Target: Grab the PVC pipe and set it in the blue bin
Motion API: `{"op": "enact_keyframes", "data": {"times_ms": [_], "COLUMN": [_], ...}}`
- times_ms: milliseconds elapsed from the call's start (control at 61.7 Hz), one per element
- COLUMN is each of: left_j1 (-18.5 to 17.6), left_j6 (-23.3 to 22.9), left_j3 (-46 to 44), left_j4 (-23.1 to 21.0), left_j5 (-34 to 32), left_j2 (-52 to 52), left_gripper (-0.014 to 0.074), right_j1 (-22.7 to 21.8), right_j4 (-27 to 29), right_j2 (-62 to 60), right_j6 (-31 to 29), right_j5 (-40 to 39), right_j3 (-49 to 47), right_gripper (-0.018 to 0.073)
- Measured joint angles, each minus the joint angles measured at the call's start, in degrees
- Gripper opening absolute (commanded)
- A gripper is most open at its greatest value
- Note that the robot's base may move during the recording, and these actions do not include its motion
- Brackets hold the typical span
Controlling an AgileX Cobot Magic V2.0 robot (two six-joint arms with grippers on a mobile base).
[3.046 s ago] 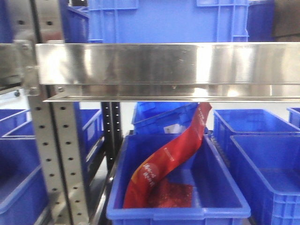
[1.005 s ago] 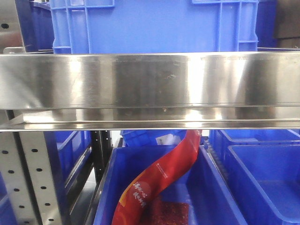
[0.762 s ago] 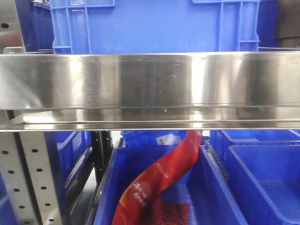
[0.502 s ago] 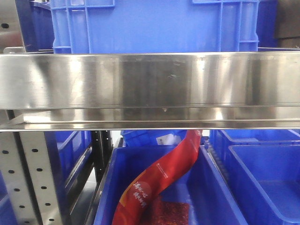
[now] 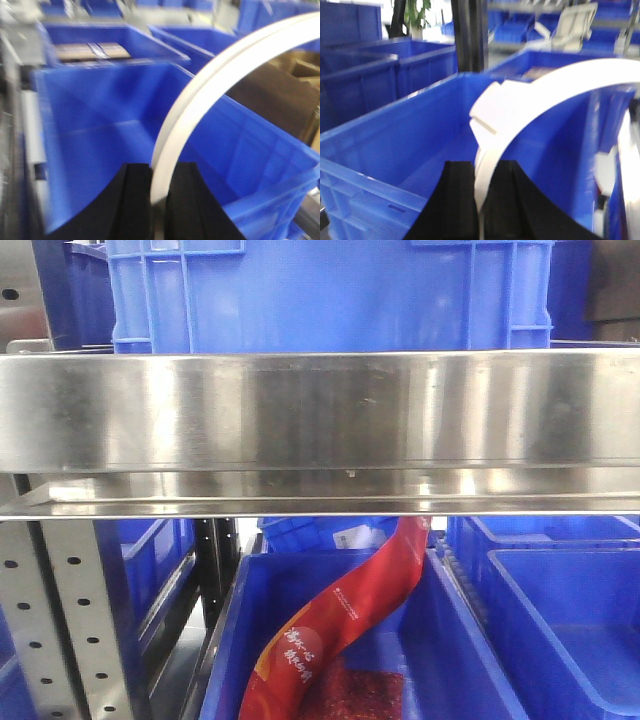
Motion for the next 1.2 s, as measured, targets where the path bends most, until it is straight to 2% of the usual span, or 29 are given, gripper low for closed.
{"op": "enact_keyframes", "data": {"times_ms": [162,275,551,664,762,826,891,988,1069,1134,1199], "left_j1": [-0.3,-0.3,-0.3,-0.3,-0.3,-0.3,-0.3,-0.3,-0.3,-0.3,-0.3], "left_j6": [0.0,0.0,0.0,0.0,0.0,0.0,0.0,0.0,0.0,-0.1,-0.1], "left_j3": [-13.5,-19.2,-20.7,-20.7,-20.7,-20.7,-20.7,-20.8,-20.8,-20.9,-20.9], "left_j4": [-0.7,-0.9,-1.0,-1.0,-1.0,-1.0,-1.0,-1.0,-1.1,-1.1,-1.1], "left_j5": [1.7,1.3,1.0,1.2,1.3,1.3,1.4,1.4,1.6,2.0,2.7], "left_j2": [11.6,17.8,24.8,25.5,25.8,25.8,25.8,25.8,25.8,25.8,25.8], "left_gripper": [-0.0111,-0.0111,-0.0111,-0.0111,-0.0099,-0.0042,0.0080,0.0274,0.0394,0.0441,0.0444], "right_j1": [1.0,1.1,1.7,1.7,1.7,1.7,1.7,1.7,1.7,1.7,1.7], "right_j4": [1.1,1.1,1.3,1.4,1.9,2.2,2.3,2.4,2.5,2.5,2.5], "right_j2": [8.3,13.2,20.9,21.8,21.8,21.8,21.8,21.8,21.8,21.8,21.8], "right_j6": [0.0,0.0,0.0,0.0,0.0,0.0,0.0,0.0,0.0,0.0,0.0], "right_j5": [2.7,2.7,3.0,3.4,3.5,3.5,3.5,3.5,3.5,3.4,3.4], "right_j3": [-8.7,-13.4,-17.4,-17.4,-17.4,-17.6,-17.6,-17.6,-17.6,-17.6,-17.6], "right_gripper": [-0.0169,-0.0169,-0.0167,-0.0086,0.0064,0.0148,0.0225,0.0256,0.0256,0.0256,0.0256]}}
